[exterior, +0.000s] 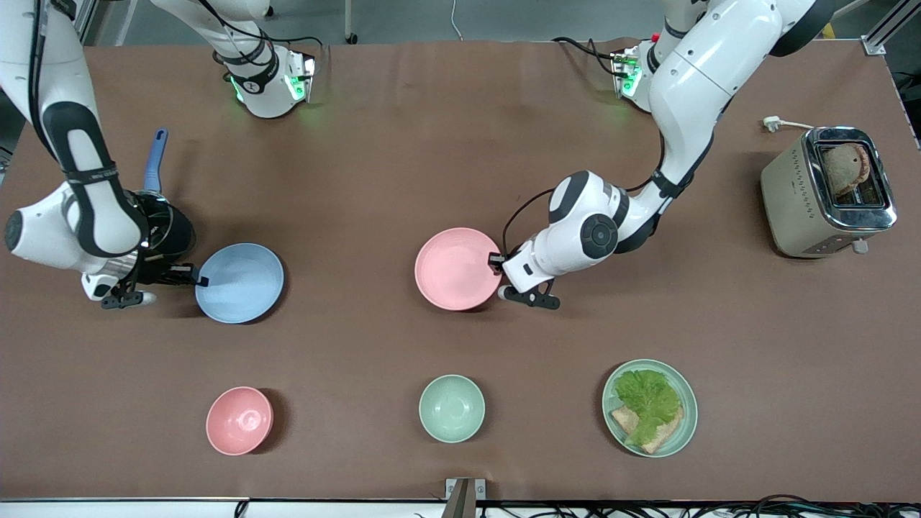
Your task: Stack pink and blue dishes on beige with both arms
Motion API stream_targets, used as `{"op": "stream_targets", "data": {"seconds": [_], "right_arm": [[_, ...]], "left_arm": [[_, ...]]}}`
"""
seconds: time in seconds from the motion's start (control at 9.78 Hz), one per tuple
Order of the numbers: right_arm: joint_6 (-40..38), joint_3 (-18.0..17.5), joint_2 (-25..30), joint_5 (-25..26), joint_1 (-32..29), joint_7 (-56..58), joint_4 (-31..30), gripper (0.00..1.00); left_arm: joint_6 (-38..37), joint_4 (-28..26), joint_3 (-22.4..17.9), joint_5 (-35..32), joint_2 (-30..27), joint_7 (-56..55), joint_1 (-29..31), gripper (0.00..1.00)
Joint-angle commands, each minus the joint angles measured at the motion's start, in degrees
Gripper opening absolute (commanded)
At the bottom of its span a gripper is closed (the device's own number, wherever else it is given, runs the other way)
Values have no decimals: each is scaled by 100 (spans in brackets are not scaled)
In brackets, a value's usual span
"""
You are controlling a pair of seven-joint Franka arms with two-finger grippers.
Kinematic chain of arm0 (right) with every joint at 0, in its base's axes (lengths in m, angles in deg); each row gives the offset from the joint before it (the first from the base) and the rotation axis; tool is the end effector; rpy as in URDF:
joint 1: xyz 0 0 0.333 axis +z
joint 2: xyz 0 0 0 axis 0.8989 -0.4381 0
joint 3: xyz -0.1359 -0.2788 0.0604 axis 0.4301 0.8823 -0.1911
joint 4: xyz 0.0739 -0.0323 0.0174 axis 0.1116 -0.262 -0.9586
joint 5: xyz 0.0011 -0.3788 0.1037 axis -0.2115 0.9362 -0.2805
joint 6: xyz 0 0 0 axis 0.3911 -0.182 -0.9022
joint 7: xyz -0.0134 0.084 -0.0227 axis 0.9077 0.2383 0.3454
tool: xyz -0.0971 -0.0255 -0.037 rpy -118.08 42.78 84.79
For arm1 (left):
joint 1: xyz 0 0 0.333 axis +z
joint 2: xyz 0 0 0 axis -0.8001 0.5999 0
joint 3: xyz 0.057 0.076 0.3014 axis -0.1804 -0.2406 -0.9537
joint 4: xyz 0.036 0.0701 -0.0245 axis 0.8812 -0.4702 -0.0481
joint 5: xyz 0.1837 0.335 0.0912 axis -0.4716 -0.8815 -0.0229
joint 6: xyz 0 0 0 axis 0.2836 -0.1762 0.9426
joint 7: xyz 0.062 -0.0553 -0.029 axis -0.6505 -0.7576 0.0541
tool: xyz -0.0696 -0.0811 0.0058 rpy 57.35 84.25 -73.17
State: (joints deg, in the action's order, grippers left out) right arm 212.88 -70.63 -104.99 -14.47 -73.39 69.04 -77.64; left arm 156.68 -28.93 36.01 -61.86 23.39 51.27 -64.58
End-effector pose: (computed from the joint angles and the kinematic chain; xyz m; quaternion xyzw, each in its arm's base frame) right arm 0.5593 -0.1451 0.2092 -0.9783 -0.0035 0.0281 0.2051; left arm 0.5499 -0.3919 0.2093 0.9746 -0.0678 -0.0520 0.2072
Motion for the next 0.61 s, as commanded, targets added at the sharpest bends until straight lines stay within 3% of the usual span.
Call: {"op": "stream_targets", "data": {"seconds": [0.0, 0.1, 0.2, 0.31, 0.41, 0.51], "right_arm": [[-1539, 105, 429, 772, 41, -1213, 837, 1], [-2304, 79, 482, 925, 146, -1838, 1339, 1], [-2695, 61, 552, 918, 347, -2427, 1579, 1], [-2716, -121, 727, 865, 523, -3068, 1573, 1], [-2681, -584, 842, 787, 542, -3831, 1555, 1], [-2603, -1024, 878, 760, 542, -4483, 1564, 1]], "left_arm": [[88, 154, -115, -71, 288, -164, -208, 9], [124, 154, -176, -71, 297, -269, -261, 23], [115, 145, -194, -80, 288, -383, -262, 57], [107, 119, -194, -106, 236, -463, -253, 78], [89, 84, -194, -350, 114, -464, -149, 99], [-85, -30, -194, -474, -288, -498, -26, 100]]}}
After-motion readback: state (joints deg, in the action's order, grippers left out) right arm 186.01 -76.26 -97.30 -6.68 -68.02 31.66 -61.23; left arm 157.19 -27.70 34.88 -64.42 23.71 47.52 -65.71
